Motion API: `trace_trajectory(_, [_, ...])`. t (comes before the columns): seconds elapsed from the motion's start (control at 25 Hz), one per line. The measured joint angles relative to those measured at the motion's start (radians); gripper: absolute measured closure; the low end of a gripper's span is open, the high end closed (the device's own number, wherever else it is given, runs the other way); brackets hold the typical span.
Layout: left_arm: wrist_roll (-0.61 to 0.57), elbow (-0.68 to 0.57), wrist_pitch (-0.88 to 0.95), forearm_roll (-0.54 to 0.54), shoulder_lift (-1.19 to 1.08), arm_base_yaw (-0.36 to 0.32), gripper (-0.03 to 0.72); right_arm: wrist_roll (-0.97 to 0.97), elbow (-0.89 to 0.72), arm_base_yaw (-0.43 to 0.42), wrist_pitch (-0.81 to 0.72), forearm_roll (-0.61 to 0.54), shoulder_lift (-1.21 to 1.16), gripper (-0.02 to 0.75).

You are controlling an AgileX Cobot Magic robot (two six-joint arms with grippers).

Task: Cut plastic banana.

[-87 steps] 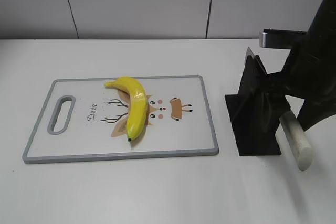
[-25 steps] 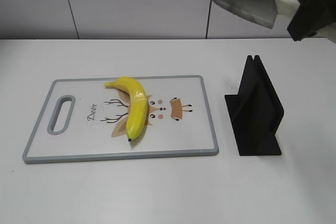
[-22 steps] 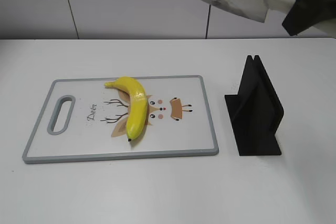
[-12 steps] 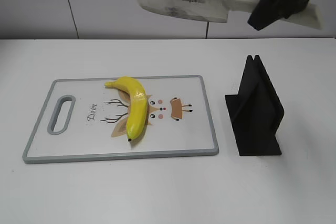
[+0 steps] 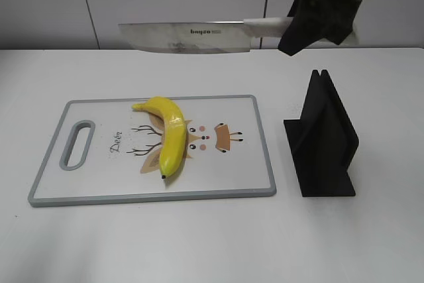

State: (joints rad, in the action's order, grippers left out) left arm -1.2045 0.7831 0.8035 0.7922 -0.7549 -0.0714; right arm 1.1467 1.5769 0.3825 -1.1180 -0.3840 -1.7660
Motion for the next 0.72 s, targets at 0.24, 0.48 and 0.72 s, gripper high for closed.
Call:
trace_trajectory(0.24, [-0.297, 0.205, 0.15, 0.082, -0.246, 0.0, 0.1, 0.155, 0.009, 0.023, -0.015, -0.008, -0.054, 0.572])
trace_trajectory(0.48, [-0.391, 0.338, 0.234, 0.049, -0.447, 0.096, 0.1, 0.198, 0.095, 0.033, -0.046, -0.06, -0.129, 0.572])
trace_trajectory(0.72, [-0.4, 0.396, 0.12, -0.058, -0.604, 0.265, 0.1, 0.234, 0.125, 0.033, -0.049, -0.085, -0.156, 0.572])
